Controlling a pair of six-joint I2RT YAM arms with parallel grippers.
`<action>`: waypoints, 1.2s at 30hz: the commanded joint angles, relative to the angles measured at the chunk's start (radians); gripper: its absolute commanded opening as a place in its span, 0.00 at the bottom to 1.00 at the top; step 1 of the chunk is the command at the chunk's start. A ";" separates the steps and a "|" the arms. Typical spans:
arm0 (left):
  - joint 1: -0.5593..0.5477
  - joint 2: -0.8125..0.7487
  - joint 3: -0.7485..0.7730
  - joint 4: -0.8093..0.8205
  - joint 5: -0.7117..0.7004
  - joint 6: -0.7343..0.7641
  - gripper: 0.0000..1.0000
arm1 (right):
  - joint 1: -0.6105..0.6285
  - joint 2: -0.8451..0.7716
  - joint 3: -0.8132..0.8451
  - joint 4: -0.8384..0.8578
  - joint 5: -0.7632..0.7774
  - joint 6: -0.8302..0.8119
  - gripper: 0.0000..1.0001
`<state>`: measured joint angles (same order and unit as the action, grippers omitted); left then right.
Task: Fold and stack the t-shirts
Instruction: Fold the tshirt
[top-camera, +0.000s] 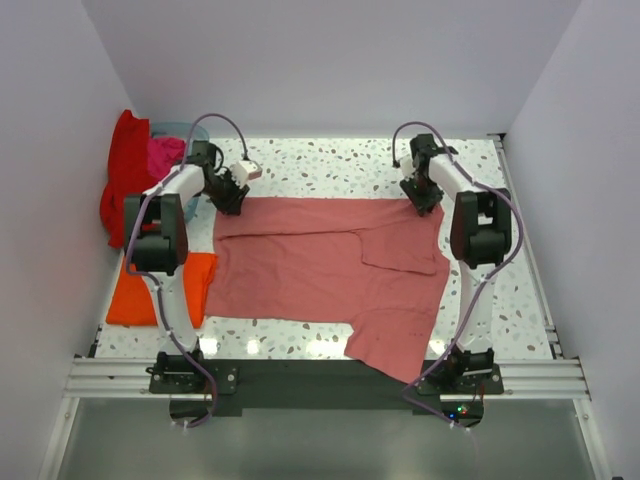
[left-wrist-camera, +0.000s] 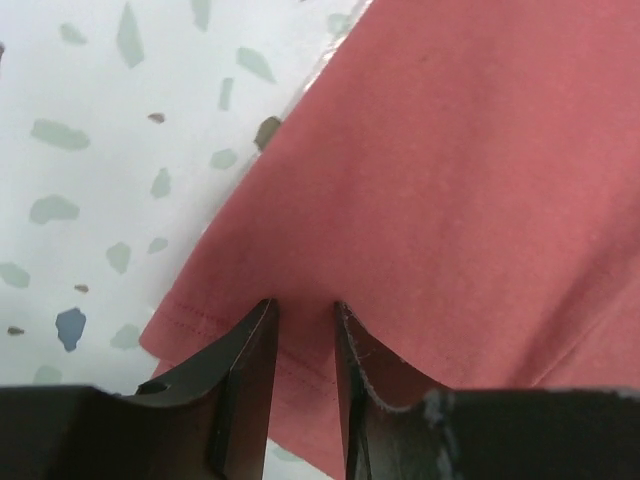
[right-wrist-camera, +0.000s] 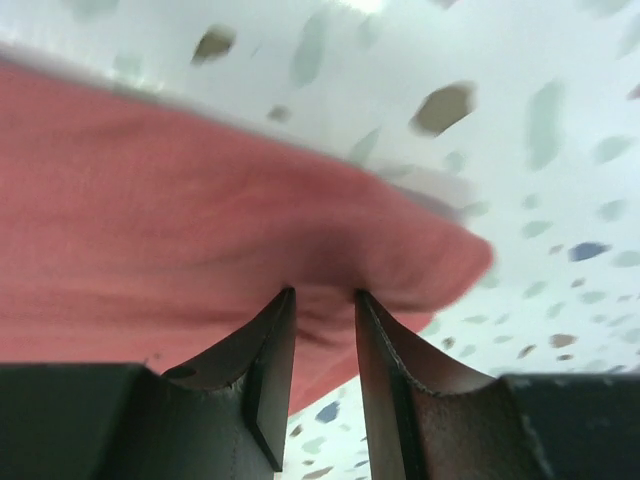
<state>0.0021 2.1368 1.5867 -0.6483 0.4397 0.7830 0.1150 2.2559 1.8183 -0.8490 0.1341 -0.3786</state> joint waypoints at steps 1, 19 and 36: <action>-0.017 0.026 0.035 0.042 -0.094 -0.161 0.34 | -0.018 0.073 0.109 0.070 0.159 -0.013 0.34; -0.070 0.324 0.487 0.064 -0.109 -0.502 0.37 | -0.011 0.331 0.633 0.234 0.233 -0.112 0.50; -0.044 -0.383 -0.080 -0.175 0.258 0.008 0.49 | -0.006 -0.539 -0.182 -0.467 -0.363 -0.403 0.98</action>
<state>-0.0589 1.8168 1.6226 -0.6979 0.6250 0.6407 0.1066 1.7439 1.8175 -1.0718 -0.1101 -0.6724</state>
